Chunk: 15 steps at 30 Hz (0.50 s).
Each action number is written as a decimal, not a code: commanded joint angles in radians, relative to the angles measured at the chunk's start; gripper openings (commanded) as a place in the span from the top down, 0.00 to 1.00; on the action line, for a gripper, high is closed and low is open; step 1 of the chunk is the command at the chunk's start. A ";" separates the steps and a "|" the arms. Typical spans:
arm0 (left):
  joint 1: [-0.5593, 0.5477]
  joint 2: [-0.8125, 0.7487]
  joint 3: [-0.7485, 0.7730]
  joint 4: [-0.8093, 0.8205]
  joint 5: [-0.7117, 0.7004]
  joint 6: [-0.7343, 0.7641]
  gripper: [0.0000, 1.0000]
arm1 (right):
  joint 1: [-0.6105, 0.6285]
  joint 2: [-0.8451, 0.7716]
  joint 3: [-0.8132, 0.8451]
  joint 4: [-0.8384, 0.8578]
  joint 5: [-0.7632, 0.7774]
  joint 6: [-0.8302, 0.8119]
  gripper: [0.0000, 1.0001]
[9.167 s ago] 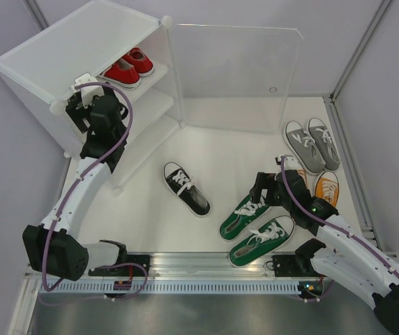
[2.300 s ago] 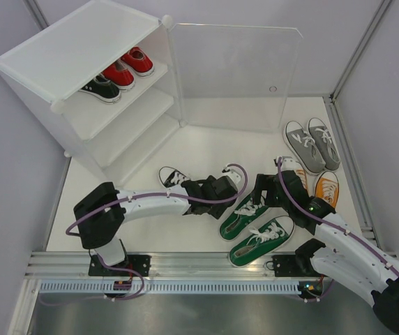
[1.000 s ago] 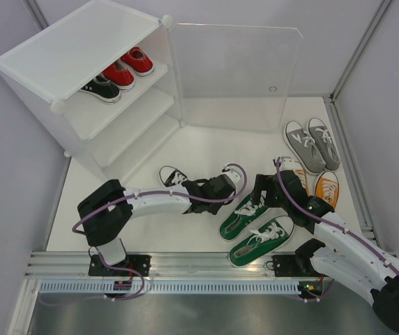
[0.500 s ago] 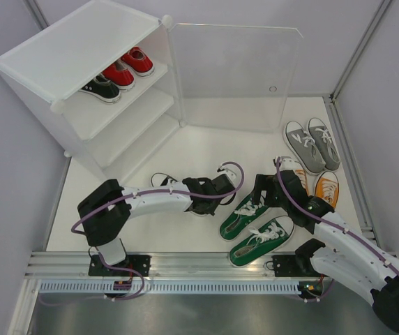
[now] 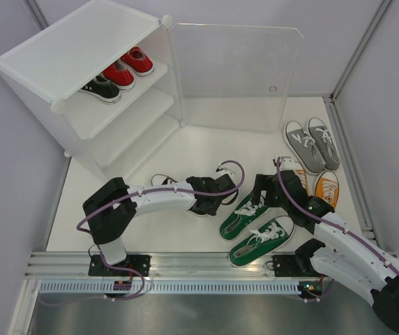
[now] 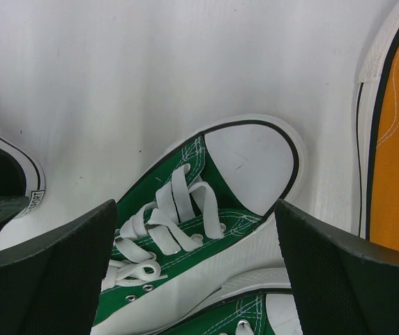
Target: Place and organize the shoes in the shoe cabinet
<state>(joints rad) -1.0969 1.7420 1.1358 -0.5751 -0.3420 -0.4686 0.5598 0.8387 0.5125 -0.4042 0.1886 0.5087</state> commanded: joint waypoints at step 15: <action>0.011 -0.104 0.312 -0.319 -0.058 0.048 0.98 | -0.001 -0.009 -0.002 0.031 -0.006 -0.002 0.04</action>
<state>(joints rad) -1.0901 1.7565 1.2755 -0.7769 -0.3367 -0.5030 0.5598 0.8387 0.5125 -0.4034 0.1883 0.5083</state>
